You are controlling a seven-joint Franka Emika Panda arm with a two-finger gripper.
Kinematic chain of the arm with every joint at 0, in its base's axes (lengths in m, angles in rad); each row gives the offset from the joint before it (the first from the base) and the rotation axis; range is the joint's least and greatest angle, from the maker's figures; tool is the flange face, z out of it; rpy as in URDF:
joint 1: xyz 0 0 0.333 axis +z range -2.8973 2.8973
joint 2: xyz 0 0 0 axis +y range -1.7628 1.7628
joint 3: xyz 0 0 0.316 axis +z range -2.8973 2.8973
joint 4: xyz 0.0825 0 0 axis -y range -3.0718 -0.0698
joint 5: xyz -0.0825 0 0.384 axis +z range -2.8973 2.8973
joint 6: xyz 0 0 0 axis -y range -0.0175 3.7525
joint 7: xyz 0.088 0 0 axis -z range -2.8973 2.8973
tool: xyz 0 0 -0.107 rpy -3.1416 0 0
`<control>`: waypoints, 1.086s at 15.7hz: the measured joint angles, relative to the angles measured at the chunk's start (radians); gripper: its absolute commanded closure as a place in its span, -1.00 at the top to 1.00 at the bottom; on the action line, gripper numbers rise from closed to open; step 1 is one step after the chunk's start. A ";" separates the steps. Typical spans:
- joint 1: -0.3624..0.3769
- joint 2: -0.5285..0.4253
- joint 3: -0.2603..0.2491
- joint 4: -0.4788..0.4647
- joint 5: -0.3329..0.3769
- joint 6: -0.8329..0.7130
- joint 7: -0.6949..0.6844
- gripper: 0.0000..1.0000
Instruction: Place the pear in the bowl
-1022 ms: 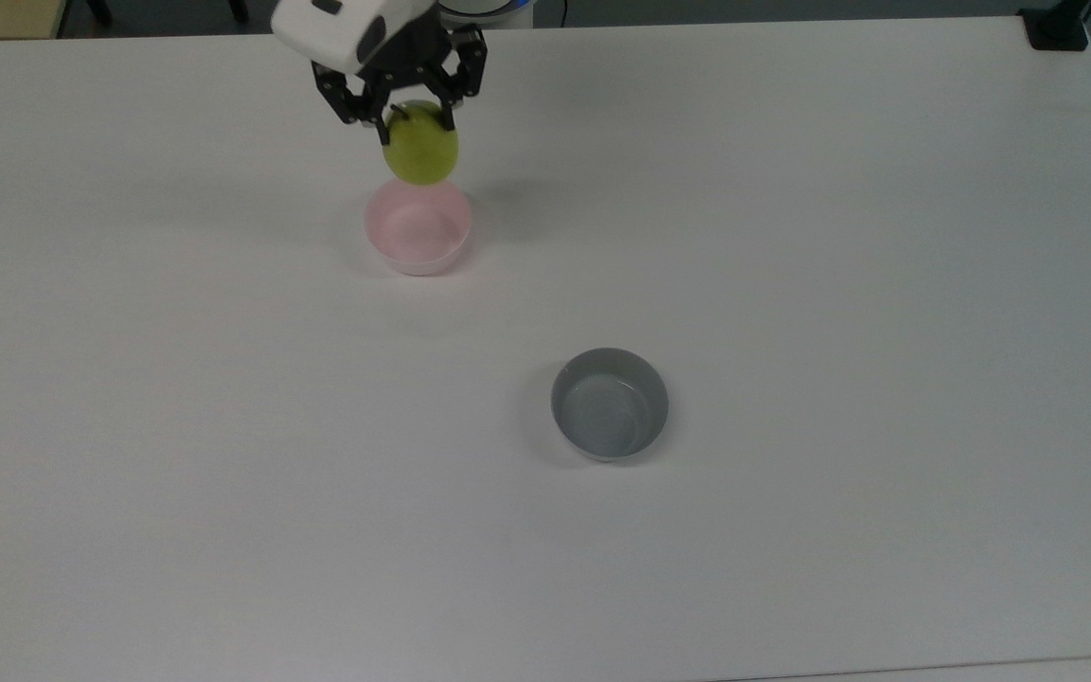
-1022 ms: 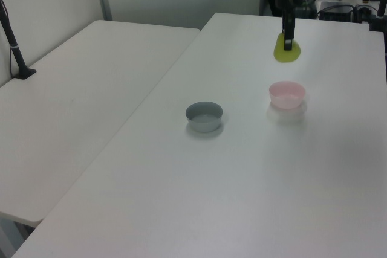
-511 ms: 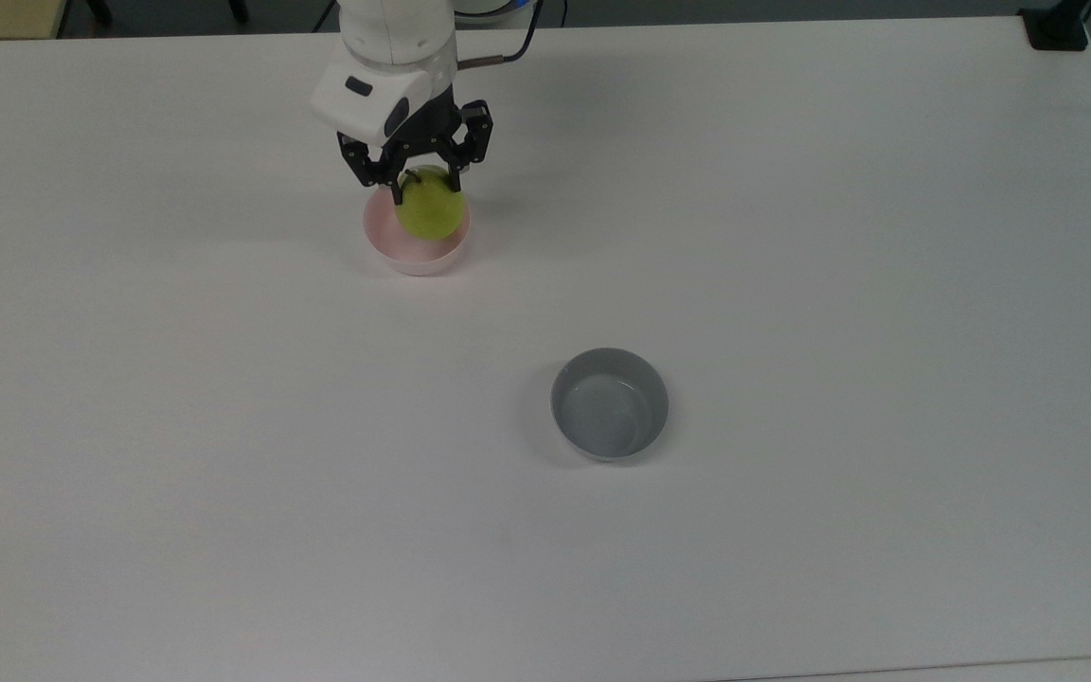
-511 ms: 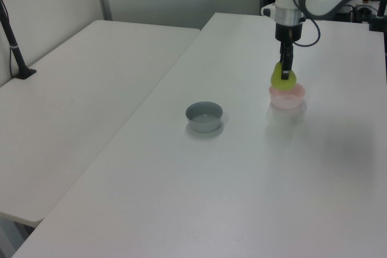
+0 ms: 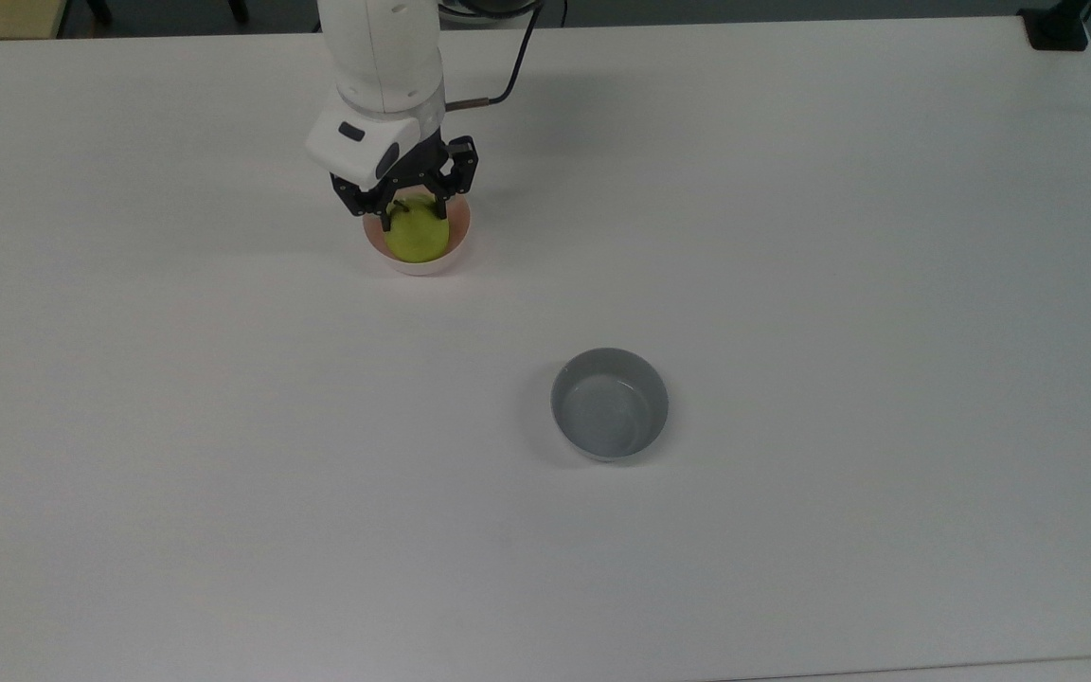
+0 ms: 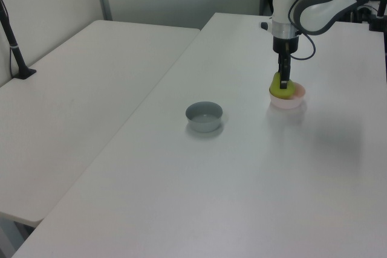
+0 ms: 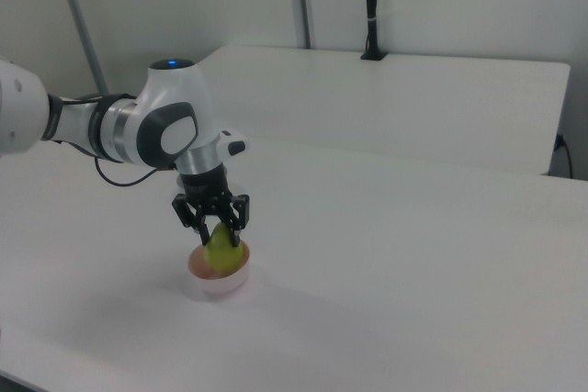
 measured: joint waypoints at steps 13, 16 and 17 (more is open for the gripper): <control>-0.002 0.008 -0.027 0.007 0.000 -0.001 0.007 1.00; -0.002 -0.005 -0.027 0.045 0.000 -0.074 0.009 1.00; -0.002 -0.012 -0.027 0.068 0.000 -0.110 0.010 1.00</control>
